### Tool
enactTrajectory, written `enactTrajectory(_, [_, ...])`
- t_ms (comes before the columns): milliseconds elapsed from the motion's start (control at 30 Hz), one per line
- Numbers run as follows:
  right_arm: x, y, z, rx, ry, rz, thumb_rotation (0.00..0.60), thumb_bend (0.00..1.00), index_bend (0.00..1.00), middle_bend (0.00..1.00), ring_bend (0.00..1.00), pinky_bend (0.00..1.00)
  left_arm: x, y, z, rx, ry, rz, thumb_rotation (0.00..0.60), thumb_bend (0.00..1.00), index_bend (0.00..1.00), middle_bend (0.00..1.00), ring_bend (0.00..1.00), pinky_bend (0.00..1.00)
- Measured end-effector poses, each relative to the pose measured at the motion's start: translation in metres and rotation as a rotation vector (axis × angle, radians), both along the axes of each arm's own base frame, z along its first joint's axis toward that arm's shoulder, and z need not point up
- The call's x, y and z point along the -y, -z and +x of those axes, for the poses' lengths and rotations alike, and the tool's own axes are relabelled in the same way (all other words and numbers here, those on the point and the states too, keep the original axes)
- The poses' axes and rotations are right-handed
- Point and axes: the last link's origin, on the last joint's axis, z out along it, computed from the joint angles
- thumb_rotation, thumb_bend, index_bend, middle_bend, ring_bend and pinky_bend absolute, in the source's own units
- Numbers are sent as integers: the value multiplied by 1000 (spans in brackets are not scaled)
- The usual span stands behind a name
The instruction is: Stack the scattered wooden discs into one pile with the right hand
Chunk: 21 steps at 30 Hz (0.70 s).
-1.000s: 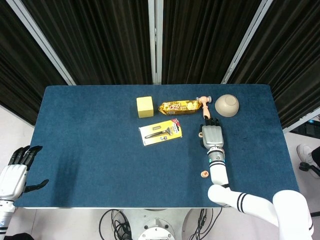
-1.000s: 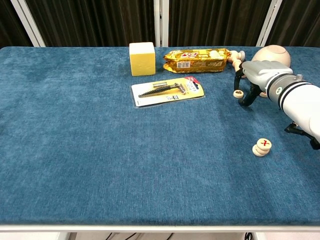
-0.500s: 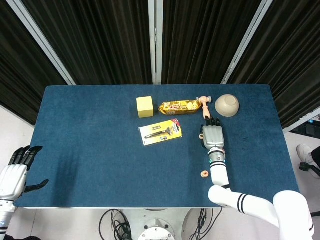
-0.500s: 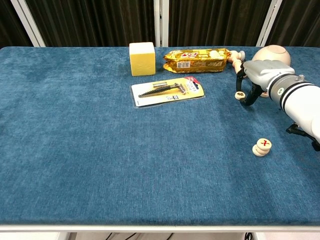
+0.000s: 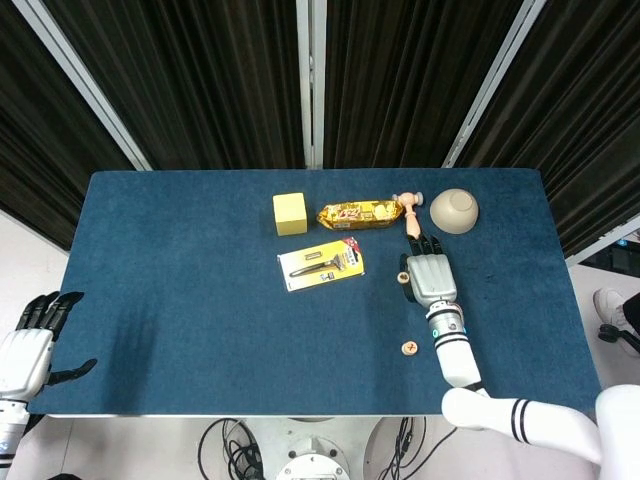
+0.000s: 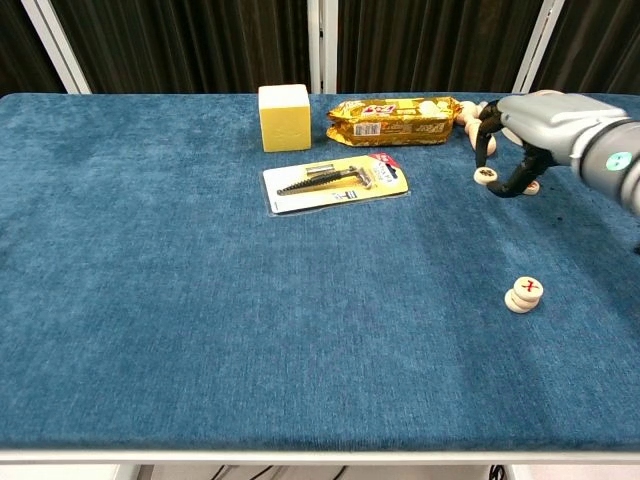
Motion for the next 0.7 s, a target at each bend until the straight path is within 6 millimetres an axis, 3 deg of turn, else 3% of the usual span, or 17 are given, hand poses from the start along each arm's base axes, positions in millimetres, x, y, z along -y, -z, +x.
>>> enactTrajectory(300, [-59, -42, -4, -12, -65, 135, 600, 317, 539, 91, 0, 0, 1, 2, 3, -8, 7, -5, 600, 127, 105, 88, 0, 0])
enactTrajectory(433, [-86, -46, -11, -34, -85, 184, 600, 317, 539, 91, 0, 0, 2, 2, 4, -9, 8, -7, 600, 126, 105, 87, 0, 0])
enactTrajectory(700, [-108, -46, -20, -103, -153, 174, 600, 317, 539, 91, 0, 0, 3, 0, 4, -7, 10, -2, 600, 126, 105, 88, 0, 0])
